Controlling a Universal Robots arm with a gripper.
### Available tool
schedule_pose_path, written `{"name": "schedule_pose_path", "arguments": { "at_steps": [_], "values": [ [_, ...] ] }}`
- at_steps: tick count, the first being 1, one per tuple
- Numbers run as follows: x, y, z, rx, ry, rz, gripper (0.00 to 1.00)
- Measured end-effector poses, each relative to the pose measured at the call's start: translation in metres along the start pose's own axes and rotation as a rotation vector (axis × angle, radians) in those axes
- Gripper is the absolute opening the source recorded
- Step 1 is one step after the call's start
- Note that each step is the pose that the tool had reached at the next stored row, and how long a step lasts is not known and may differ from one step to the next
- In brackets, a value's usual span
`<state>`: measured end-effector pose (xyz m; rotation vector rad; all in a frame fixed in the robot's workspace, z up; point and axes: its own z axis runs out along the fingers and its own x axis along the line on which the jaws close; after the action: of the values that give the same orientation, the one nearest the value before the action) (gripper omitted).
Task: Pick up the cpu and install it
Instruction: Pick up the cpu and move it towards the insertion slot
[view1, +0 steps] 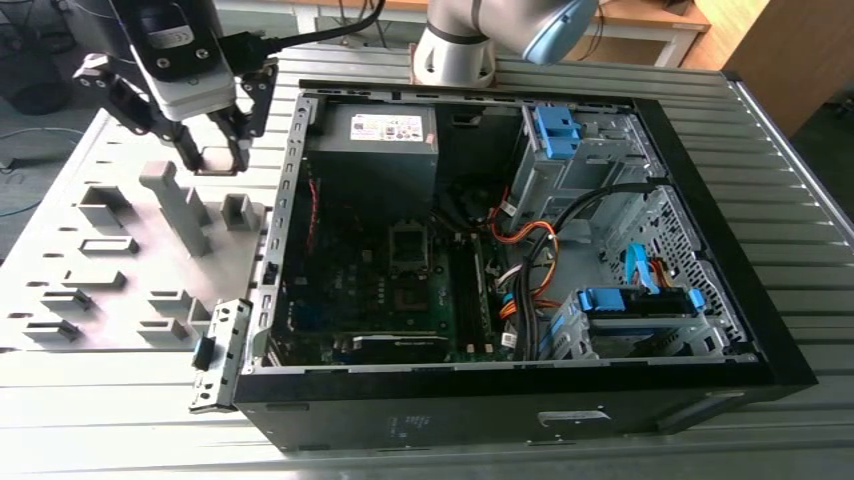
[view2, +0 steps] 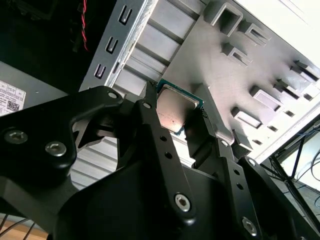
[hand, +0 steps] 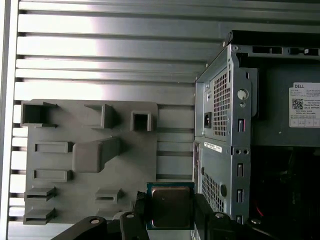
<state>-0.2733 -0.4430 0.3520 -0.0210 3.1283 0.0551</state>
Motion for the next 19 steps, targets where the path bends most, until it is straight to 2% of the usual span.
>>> {"name": "schedule_pose_path", "arguments": {
  "at_steps": [6,19],
  "values": [
    [-0.0049,-0.0001,0.0001,0.0000,0.0000,0.000,0.47],
    [-0.0054,0.0000,-0.0027,-0.0002,-0.0002,0.000,0.47]
  ]
}}
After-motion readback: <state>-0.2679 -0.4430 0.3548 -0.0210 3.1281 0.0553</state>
